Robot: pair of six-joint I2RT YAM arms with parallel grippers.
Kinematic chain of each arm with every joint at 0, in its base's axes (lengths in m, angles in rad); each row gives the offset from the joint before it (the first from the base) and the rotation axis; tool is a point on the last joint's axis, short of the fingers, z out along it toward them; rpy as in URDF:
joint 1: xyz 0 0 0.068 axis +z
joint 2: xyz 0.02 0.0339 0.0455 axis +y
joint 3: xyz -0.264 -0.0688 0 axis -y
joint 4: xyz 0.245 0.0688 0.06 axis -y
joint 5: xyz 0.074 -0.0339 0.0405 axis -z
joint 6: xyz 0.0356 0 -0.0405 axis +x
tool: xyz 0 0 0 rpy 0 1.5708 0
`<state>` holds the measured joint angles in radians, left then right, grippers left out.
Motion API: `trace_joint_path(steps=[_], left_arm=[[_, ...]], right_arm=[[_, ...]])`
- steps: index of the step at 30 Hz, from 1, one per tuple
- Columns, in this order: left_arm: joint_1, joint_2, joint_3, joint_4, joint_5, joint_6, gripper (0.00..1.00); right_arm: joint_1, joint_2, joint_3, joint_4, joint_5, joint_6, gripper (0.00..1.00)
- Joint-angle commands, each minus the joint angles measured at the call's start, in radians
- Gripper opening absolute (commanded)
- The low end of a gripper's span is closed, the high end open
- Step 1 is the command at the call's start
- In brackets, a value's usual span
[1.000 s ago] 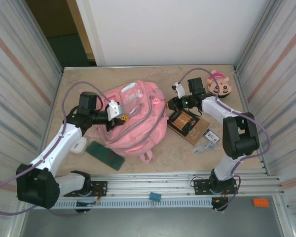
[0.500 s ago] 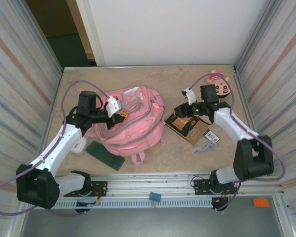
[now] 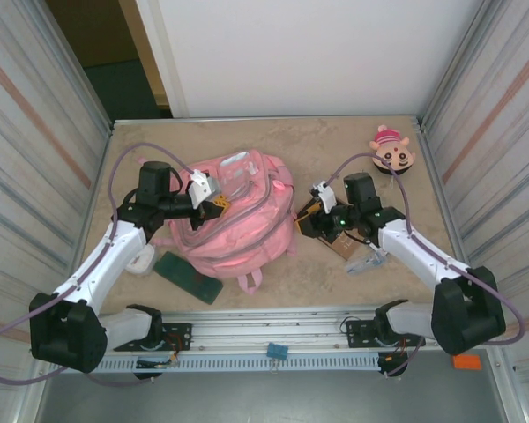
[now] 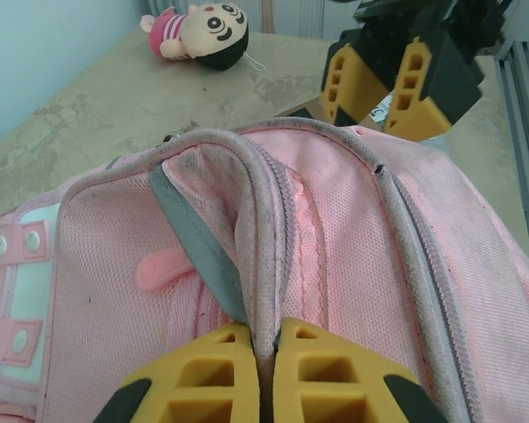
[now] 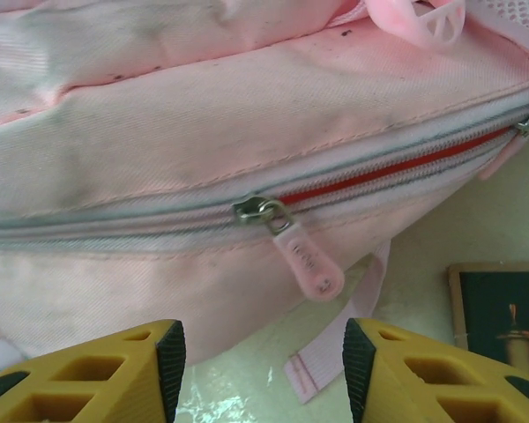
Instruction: Pack the student bag
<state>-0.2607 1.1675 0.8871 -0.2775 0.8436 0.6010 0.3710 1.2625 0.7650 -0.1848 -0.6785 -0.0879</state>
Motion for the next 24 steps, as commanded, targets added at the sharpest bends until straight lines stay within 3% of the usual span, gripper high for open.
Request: trace_joint_path(steps=[1,10,13,16,18,24], left_arm=[[0.005,-0.024,0.022,0.122,0.112,-0.002,0.00],[0.005,-0.017,0.021,0.121,0.155,0.003,0.00],[0.005,-0.017,0.023,0.121,0.171,0.005,0.00],[0.006,-0.015,0.028,0.122,0.163,0.001,0.00],[0.006,-0.014,0.032,0.117,0.114,-0.004,0.00],[-0.012,-0.031,0.011,0.144,-0.135,-0.053,0.00]], right_arm=[[0.000,0.050,0.041,0.058,-0.024,-0.024,0.51],[0.011,0.146,0.092,0.070,-0.107,-0.108,0.45],[0.028,0.171,0.125,0.010,-0.112,-0.172,0.37],[0.024,0.186,0.146,-0.047,-0.130,-0.197,0.20],[0.018,0.178,0.152,-0.077,-0.139,-0.199,0.12],[-0.007,0.146,0.173,-0.175,-0.173,-0.165,0.00]])
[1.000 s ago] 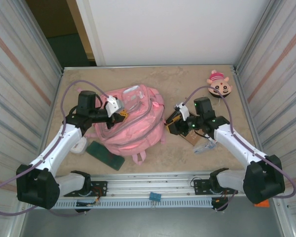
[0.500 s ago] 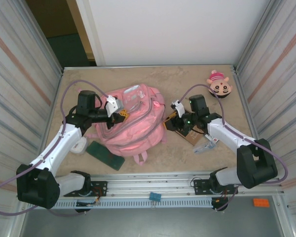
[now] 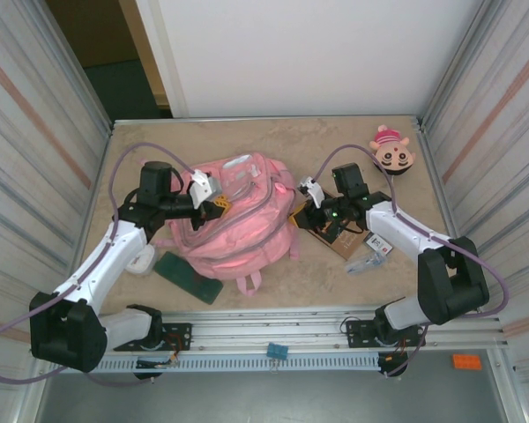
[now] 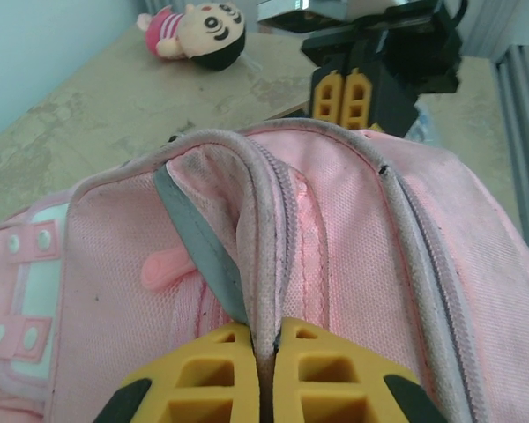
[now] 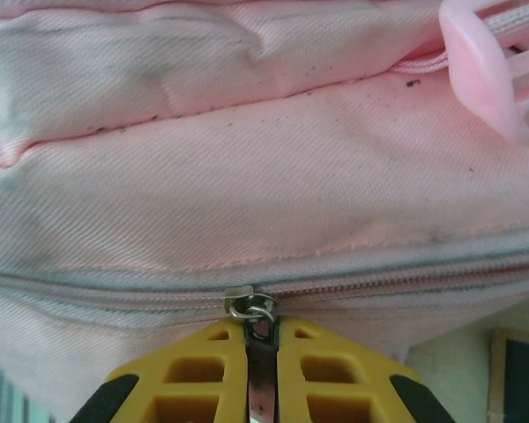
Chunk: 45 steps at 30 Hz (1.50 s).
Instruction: Pack the student bag
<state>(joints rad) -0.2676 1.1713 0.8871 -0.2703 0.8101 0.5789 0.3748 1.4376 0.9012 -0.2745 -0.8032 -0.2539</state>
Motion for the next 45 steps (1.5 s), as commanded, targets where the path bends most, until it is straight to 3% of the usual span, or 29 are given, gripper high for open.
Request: trace_joint_path(steps=[1,8,14,20,24,26,28,30,33,35,39,45], left_arm=[[-0.015,-0.037,0.008,0.138,-0.152,-0.039,0.00],[-0.087,-0.032,-0.013,0.184,-0.433,-0.152,0.00],[-0.170,-0.012,-0.031,0.282,-0.547,-0.260,0.00],[-0.262,0.062,0.006,0.351,-0.623,-0.314,0.00],[-0.273,0.102,0.033,0.362,-0.650,-0.340,0.00],[-0.273,0.110,0.032,0.385,-0.632,-0.336,0.00],[-0.273,0.107,0.029,0.399,-0.615,-0.319,0.00],[-0.265,0.098,0.024,0.402,-0.586,-0.304,0.00],[-0.229,0.077,0.011,0.417,-0.457,-0.290,0.00],[-0.208,0.064,-0.001,0.430,-0.383,-0.274,0.00],[-0.180,0.058,0.004,0.408,-0.269,-0.221,0.00],[-0.159,0.067,0.030,0.398,-0.149,-0.190,0.00]], right_arm=[[-0.012,-0.030,0.043,-0.103,-0.058,0.010,0.00],[0.007,-0.024,0.104,-0.175,-0.137,0.143,0.00],[0.107,-0.030,0.109,-0.123,-0.085,0.330,0.00],[0.258,-0.043,0.068,0.044,0.024,0.555,0.00],[0.359,-0.065,0.032,0.172,0.107,0.685,0.00],[0.392,-0.083,0.013,0.222,0.159,0.745,0.02],[0.391,-0.118,-0.011,0.228,0.210,0.792,0.13],[0.359,-0.166,-0.035,0.195,0.271,0.858,0.26],[0.260,-0.245,-0.094,0.169,0.288,1.023,0.55],[0.199,-0.274,-0.113,0.129,0.284,1.142,0.66],[0.141,-0.231,-0.074,0.083,0.210,1.285,0.68],[0.193,-0.119,-0.010,0.192,0.207,1.384,0.70]])
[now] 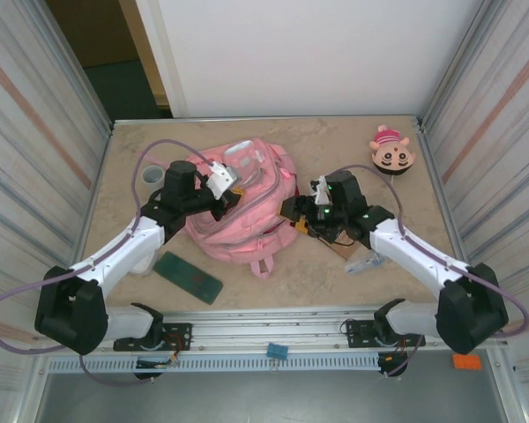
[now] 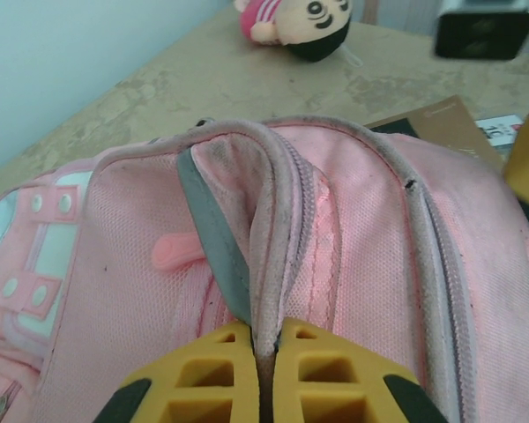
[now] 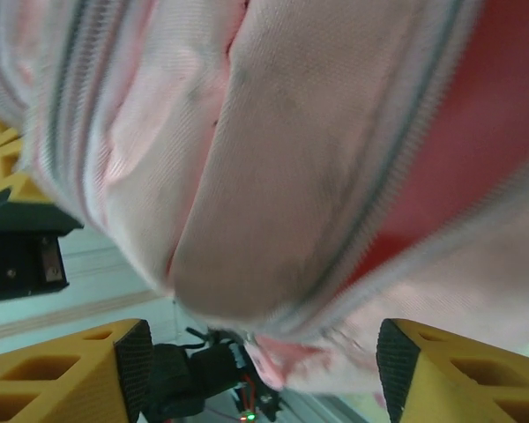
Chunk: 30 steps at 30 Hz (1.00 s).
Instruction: Pack the student bag
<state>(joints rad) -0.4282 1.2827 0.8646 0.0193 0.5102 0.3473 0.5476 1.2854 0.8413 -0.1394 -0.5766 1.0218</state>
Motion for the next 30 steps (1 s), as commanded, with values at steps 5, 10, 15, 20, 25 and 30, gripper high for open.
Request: trace_joint_path(steps=[5,10,15,20,25,30], left_arm=[[0.004,-0.027,0.081,0.087,0.170,0.050,0.00],[0.003,-0.017,0.124,0.024,0.042,-0.030,0.00],[-0.001,-0.117,0.166,-0.200,-0.100,-0.217,0.27],[-0.039,-0.263,0.162,-0.439,-0.233,-0.454,0.45],[-0.121,-0.412,0.110,-0.598,-0.341,-0.688,0.46],[-0.300,-0.507,-0.027,-0.605,-0.498,-0.886,0.45]], right_arm=[[0.051,0.108,0.035,0.253,0.010,0.222,0.67],[0.107,0.122,0.016,0.422,0.089,0.282,0.25],[0.159,0.114,0.034,0.429,0.236,0.269,0.04],[0.190,0.135,0.082,0.428,0.283,0.237,0.01],[0.207,0.147,0.113,0.421,0.303,0.216,0.01],[0.218,0.155,0.140,0.415,0.305,0.215,0.01]])
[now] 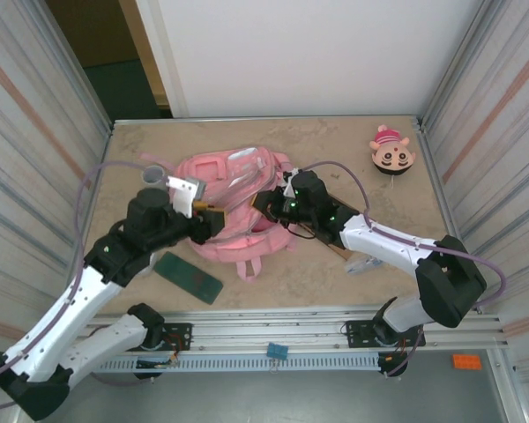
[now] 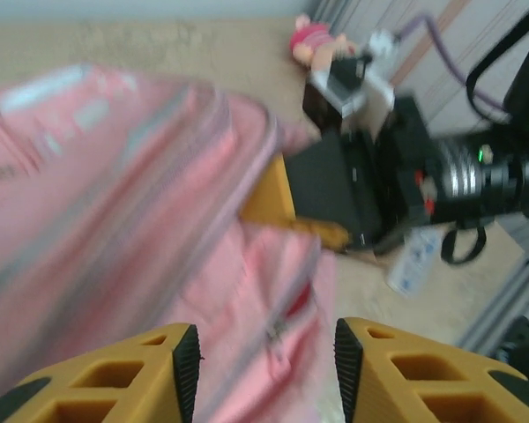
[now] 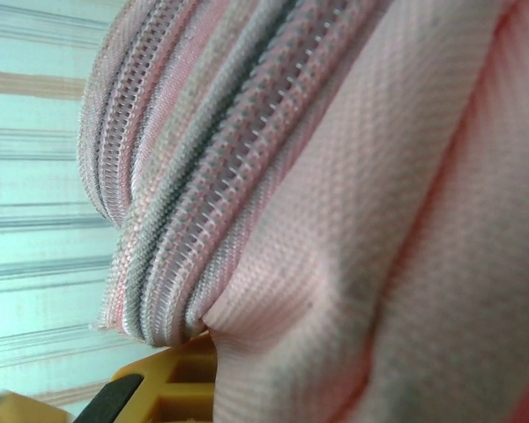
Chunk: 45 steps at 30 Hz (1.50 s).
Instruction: Pack the student bag
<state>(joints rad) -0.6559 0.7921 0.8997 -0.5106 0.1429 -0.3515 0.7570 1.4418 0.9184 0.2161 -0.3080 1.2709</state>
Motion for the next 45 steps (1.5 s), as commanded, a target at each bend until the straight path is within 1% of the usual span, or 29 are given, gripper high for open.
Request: trace_joint_path(steps=[1,4,8,11,14,22,23,26,28,31,33,34,36,40,45], left_arm=[[-0.111,-0.015,-0.081,-0.063,-0.165,-0.210,0.44],[-0.197,0.033,-0.087,-0.036,-0.231,-0.240,0.43],[-0.262,0.142,-0.020,-0.045,-0.331,-0.262,0.43],[-0.266,0.208,0.003,-0.033,-0.371,-0.297,0.43],[-0.268,0.260,0.010,-0.027,-0.373,-0.319,0.43],[-0.280,0.322,0.008,-0.008,-0.367,-0.337,0.43],[-0.285,0.328,0.008,-0.006,-0.375,-0.339,0.42],[-0.289,0.352,0.010,0.001,-0.397,-0.347,0.34],[-0.288,0.362,0.008,0.007,-0.396,-0.357,0.26],[-0.288,0.363,0.010,0.011,-0.379,-0.375,0.12],[-0.287,0.356,0.015,0.020,-0.352,-0.382,0.07],[-0.282,0.351,0.017,0.024,-0.329,-0.385,0.04],[-0.268,0.345,0.022,0.025,-0.277,-0.405,0.00],[-0.210,0.321,-0.003,0.042,-0.147,-0.446,0.00],[-0.116,0.280,-0.042,0.024,-0.024,-0.406,0.00]], right_arm=[[0.011,0.001,0.072,0.055,0.036,-0.035,0.01],[0.020,0.005,0.090,0.036,0.037,-0.044,0.01],[0.033,0.002,0.099,0.021,0.045,-0.057,0.01],[0.039,-0.003,0.100,0.016,0.049,-0.062,0.01],[0.042,-0.008,0.102,0.009,0.049,-0.068,0.01],[0.048,0.000,0.118,0.001,0.036,-0.071,0.01],[0.049,0.002,0.123,0.001,0.033,-0.072,0.01],[0.051,0.003,0.129,0.005,0.029,-0.071,0.01],[0.051,0.005,0.131,0.000,0.028,-0.073,0.01],[0.050,0.002,0.131,-0.022,0.029,-0.089,0.01],[0.050,-0.003,0.131,-0.045,0.030,-0.091,0.01],[0.053,-0.004,0.126,-0.051,0.032,-0.134,0.01],[0.057,-0.012,0.117,-0.058,0.034,-0.150,0.01],[0.058,-0.014,0.115,-0.077,0.016,-0.189,0.01],[0.040,-0.008,0.144,-0.156,-0.037,-0.271,0.01]])
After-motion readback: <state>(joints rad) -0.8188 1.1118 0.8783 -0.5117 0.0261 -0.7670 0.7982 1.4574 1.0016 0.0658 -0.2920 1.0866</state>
